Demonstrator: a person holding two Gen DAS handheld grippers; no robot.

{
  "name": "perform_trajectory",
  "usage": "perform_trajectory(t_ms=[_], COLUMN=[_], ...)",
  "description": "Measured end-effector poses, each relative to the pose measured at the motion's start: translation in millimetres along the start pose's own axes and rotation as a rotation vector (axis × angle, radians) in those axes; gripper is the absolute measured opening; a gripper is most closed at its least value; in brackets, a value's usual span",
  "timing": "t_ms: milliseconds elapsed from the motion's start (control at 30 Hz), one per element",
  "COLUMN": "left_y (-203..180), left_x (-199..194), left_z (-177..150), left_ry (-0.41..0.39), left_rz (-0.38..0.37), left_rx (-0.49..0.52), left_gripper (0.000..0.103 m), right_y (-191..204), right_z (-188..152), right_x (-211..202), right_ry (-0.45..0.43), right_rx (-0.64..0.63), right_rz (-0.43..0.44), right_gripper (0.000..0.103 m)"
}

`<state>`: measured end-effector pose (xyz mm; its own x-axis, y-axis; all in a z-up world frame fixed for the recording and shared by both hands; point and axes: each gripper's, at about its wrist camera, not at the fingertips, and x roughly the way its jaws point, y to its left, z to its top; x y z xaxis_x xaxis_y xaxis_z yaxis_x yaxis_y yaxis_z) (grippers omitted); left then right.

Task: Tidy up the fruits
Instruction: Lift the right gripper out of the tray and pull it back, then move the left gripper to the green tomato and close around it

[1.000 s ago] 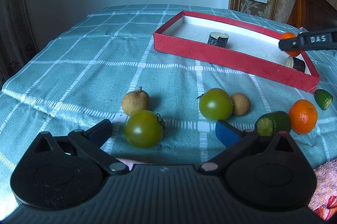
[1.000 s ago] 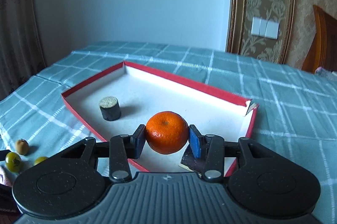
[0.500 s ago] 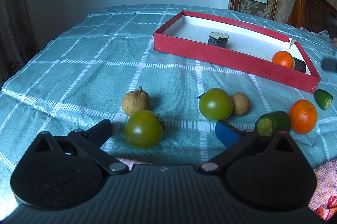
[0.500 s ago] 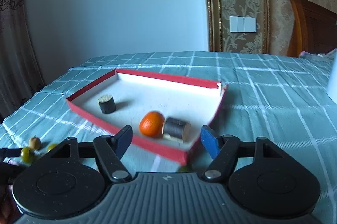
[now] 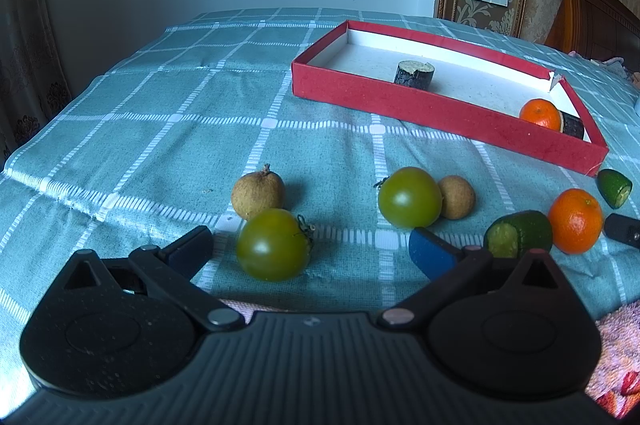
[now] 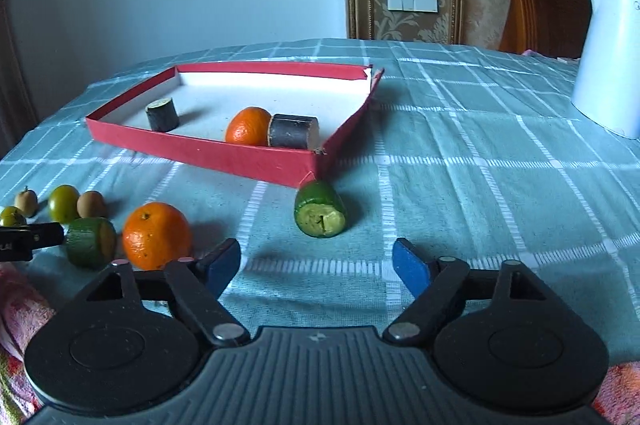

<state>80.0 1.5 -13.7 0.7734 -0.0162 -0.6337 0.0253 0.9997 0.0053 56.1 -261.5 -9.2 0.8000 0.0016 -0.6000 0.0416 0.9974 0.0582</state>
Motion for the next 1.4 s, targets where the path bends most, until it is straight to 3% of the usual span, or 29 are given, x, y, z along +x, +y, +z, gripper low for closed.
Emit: perform_trajectory(t_ms=[167, 533, 667, 767, 900, 1000, 1100, 1200, 1300, 1400], left_y=[0, 13, 16, 12, 5, 5, 5, 9, 12, 12], left_x=[0, -17, -34, -54, -71, -74, -70, -60, -49, -40], left_z=[0, -8, -14, -16, -13, -10, -9, -7, -4, -3], left_ry=[0.000, -0.056, -0.115, -0.202, -0.278, -0.272, -0.249, -0.211, -0.170, -0.138], left_rz=[0.000, -0.038, -0.041, -0.029, -0.007, -0.017, -0.014, -0.015, -0.029, -0.028], left_rx=[0.000, -0.051, -0.044, -0.024, 0.013, 0.006, 0.002, -0.010, -0.033, -0.034], left_gripper=[0.103, 0.103, 0.103, 0.101, 0.090, 0.090, 0.084, 0.068, 0.060, 0.060], right_y=[5, 5, 5, 5, 5, 5, 5, 5, 5, 5], right_z=[-1, -1, -1, -1, -1, -1, -1, -1, -1, -1], right_x=[7, 7, 7, 7, 7, 7, 7, 7, 7, 7], right_ry=[0.045, 0.049, 0.049, 0.049, 0.049, 0.049, 0.049, 0.049, 0.049, 0.049], right_rx=[-0.033, -0.032, -0.032, -0.031, -0.031, -0.031, -0.031, -0.031, -0.031, -0.031], right_rz=[-0.036, -0.037, -0.036, -0.036, -0.036, -0.036, -0.036, -0.036, -0.036, -0.036], right_gripper=[0.103, 0.103, 0.103, 0.103, 0.103, 0.103, 0.103, 0.103, 0.103, 0.103])
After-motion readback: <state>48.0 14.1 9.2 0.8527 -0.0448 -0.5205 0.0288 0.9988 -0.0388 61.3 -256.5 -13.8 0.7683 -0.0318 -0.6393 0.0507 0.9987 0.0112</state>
